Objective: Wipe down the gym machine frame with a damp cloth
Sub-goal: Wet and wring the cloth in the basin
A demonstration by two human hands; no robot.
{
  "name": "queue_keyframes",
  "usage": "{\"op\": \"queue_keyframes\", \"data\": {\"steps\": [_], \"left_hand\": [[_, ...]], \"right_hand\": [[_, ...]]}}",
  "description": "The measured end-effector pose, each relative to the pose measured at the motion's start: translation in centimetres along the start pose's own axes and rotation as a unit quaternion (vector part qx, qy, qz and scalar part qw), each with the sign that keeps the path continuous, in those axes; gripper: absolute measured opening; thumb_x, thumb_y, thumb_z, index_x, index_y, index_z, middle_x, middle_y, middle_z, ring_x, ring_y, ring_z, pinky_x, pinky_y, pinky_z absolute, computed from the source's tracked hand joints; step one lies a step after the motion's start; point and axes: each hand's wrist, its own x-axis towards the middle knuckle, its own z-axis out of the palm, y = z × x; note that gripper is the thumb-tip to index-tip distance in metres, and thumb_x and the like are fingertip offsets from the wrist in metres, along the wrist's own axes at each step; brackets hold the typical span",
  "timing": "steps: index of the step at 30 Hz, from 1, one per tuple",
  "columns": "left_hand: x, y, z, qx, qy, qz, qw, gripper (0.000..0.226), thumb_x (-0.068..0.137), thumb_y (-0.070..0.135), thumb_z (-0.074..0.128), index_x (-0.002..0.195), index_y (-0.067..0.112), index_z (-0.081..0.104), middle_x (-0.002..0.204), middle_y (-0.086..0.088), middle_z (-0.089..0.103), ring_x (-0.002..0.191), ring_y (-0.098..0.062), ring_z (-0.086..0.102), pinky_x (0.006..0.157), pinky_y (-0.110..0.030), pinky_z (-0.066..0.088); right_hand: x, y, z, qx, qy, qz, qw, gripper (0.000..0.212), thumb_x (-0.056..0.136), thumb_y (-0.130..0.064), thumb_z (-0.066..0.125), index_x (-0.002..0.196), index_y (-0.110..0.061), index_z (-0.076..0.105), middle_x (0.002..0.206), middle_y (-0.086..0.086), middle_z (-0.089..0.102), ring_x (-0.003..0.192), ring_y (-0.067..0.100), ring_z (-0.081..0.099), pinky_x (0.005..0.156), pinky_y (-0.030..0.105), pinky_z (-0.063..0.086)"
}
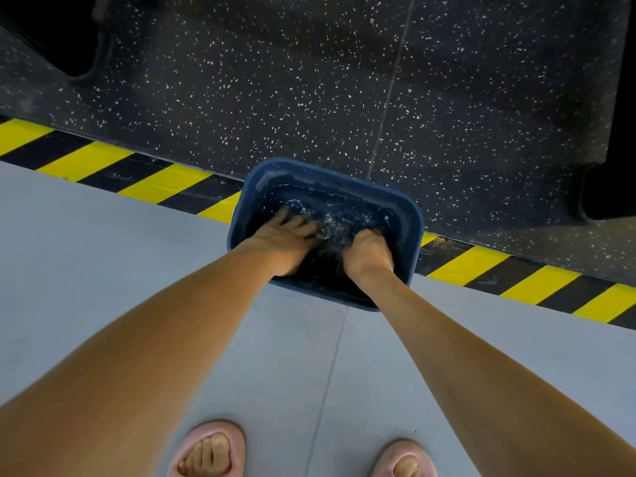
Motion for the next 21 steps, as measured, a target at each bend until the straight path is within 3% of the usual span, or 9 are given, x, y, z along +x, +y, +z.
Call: {"op": "queue_keyframes", "data": {"steps": [2,3,5,7,10,13,16,18,21], "left_hand": [[0.0,-0.1,-0.1,-0.126,-0.007,-0.106,0.986,0.059,0.094,0.004,0.04,0.149,0.02,0.028,0.158,-0.007,0.018,0.144,-0.032,0.022,0.118,-0.047,0.02],[0.0,0.1,-0.5,-0.214,0.006,-0.157,0.964,0.051,0.093,0.001,0.038,0.142,0.016,0.04,0.151,-0.012,0.033,0.134,-0.035,0.039,0.111,-0.044,0.033],[0.2,1.0,-1.3,-0.39,0.064,-0.21,0.894,0.033,0.093,0.0,0.037,0.116,0.006,0.061,0.123,-0.018,0.059,0.109,-0.034,0.059,0.094,-0.039,0.048],[0.1,1.8,-2.2,-0.553,0.104,-0.207,0.8,0.027,0.094,0.003,0.042,0.096,0.003,0.069,0.101,-0.016,0.068,0.092,-0.028,0.062,0.081,-0.032,0.05],[-1.7,3.1,-4.3,-0.681,0.139,-0.166,0.7,0.027,0.086,0.002,0.046,0.068,0.008,0.064,0.069,-0.006,0.061,0.068,-0.018,0.055,0.061,-0.024,0.04],[-3.8,5.7,-5.7,-0.71,0.139,-0.101,0.683,0.021,0.085,0.008,0.05,0.065,0.011,0.053,0.063,-0.004,0.052,0.063,-0.017,0.049,0.061,-0.026,0.035],[-4.0,7.7,-5.6,-0.659,0.211,-0.103,0.715,0.037,0.082,0.012,0.06,0.055,0.015,0.035,0.051,0.004,0.034,0.055,-0.015,0.034,0.055,-0.028,0.026],[-3.1,8.0,-5.2,-0.597,0.273,-0.134,0.743,0.043,0.083,0.014,0.06,0.053,0.016,0.029,0.049,0.006,0.03,0.052,-0.016,0.03,0.053,-0.029,0.023],[-2.0,8.0,-5.1,-0.487,0.319,-0.145,0.8,0.031,0.09,0.022,0.054,0.062,0.013,0.044,0.06,0.002,0.049,0.061,-0.021,0.048,0.055,-0.031,0.033]], "right_hand": [[-0.2,-0.1,-0.1,0.137,-0.063,0.045,0.988,0.033,0.094,0.0,0.042,0.126,-0.004,0.05,0.124,0.017,0.055,0.111,0.033,0.056,0.092,0.035,0.048],[-0.5,-0.4,-0.2,0.268,-0.084,0.088,0.956,0.037,0.093,0.003,0.038,0.125,-0.01,0.05,0.121,0.015,0.056,0.11,0.032,0.056,0.097,0.038,0.047],[-0.9,-0.6,-0.4,0.516,-0.115,0.187,0.828,0.031,0.092,0.001,0.034,0.11,-0.013,0.055,0.102,0.013,0.062,0.1,0.031,0.06,0.096,0.045,0.049],[-1.5,-0.9,-0.9,0.66,-0.157,0.242,0.694,0.026,0.094,-0.011,0.035,0.1,-0.007,0.06,0.094,0.016,0.064,0.092,0.032,0.062,0.078,0.045,0.052],[-1.3,-0.8,-1.1,0.705,-0.19,0.235,0.642,0.047,0.098,-0.045,0.034,0.105,-0.008,0.063,0.103,0.016,0.067,0.095,0.031,0.062,0.077,0.046,0.05],[-1.5,-1.0,-0.7,0.745,-0.201,0.234,0.591,0.047,0.094,-0.05,0.043,0.092,-0.009,0.066,0.087,0.015,0.072,0.092,0.029,0.065,0.082,0.041,0.05],[-1.7,-1.7,0.2,0.844,-0.18,0.179,0.472,0.054,0.097,-0.033,0.038,0.051,-0.012,0.055,0.047,0.001,0.052,0.05,0.014,0.055,0.061,0.029,0.038],[-2.2,-2.5,0.4,0.857,-0.166,0.122,0.473,0.059,0.099,-0.029,0.032,0.043,-0.014,0.046,0.045,-0.003,0.04,0.041,0.009,0.046,0.056,0.024,0.035],[-2.2,-2.7,-0.2,0.84,-0.152,0.109,0.51,0.046,0.101,-0.028,0.03,0.062,-0.015,0.051,0.048,-0.003,0.05,0.046,0.01,0.053,0.058,0.025,0.039]]}}
